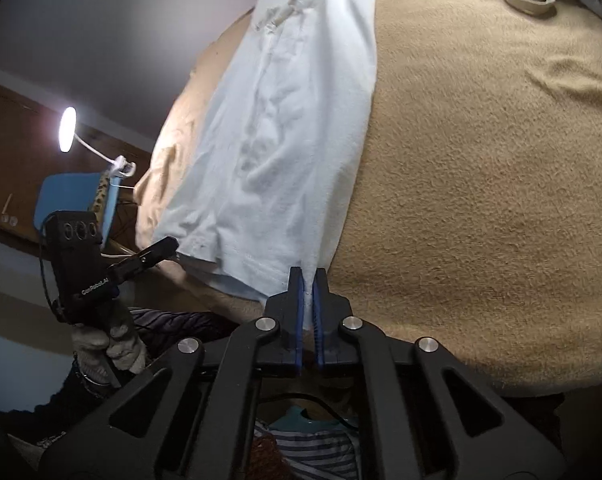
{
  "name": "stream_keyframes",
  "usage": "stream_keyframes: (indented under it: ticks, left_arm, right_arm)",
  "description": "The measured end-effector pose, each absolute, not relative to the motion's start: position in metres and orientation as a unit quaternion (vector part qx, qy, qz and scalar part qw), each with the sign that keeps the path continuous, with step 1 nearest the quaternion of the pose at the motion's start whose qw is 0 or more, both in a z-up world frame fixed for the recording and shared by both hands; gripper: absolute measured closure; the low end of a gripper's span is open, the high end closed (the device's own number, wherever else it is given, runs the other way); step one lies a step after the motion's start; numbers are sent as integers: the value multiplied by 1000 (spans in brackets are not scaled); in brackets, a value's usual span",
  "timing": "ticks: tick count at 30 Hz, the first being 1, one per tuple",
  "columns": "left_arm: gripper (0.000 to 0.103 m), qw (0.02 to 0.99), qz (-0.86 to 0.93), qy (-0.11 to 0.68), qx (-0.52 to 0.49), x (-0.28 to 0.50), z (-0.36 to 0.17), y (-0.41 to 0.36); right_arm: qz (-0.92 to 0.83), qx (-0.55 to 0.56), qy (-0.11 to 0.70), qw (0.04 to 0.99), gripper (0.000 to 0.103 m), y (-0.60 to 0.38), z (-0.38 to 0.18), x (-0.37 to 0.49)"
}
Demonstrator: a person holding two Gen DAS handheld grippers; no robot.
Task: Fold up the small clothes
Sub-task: 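Grasp the hem of the folded shirt strip with both tools, then fold the hem up toward the collar with both tools, then open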
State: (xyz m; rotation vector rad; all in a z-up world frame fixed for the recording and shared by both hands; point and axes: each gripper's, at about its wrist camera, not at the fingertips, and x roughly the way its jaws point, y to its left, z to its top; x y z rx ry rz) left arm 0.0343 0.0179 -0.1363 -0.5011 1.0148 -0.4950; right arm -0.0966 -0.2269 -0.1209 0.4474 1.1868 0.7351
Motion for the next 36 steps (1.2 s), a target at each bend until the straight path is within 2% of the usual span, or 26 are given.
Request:
stream_keyframes:
  ticks: [4, 9, 12, 20, 36]
  left_arm:
    - [98, 830, -230, 461, -213, 30, -123, 23]
    - [98, 818, -217, 493, -202, 35, -149, 19]
    - [98, 815, -215, 498, -204, 34, -153, 21]
    - [98, 813, -228, 487, -224, 41, -138, 24]
    - [98, 826, -213, 466, -233, 142, -91, 25]
  right_arm:
    - [346, 206, 520, 753, 98, -238, -106, -104]
    - [320, 176, 566, 739, 99, -224, -138, -99]
    - [325, 161, 558, 746, 99, -223, -129, -99]
    - [331, 191, 549, 744, 99, -234, -123, -91]
    - [296, 236, 498, 780, 99, -232, -72, -4]
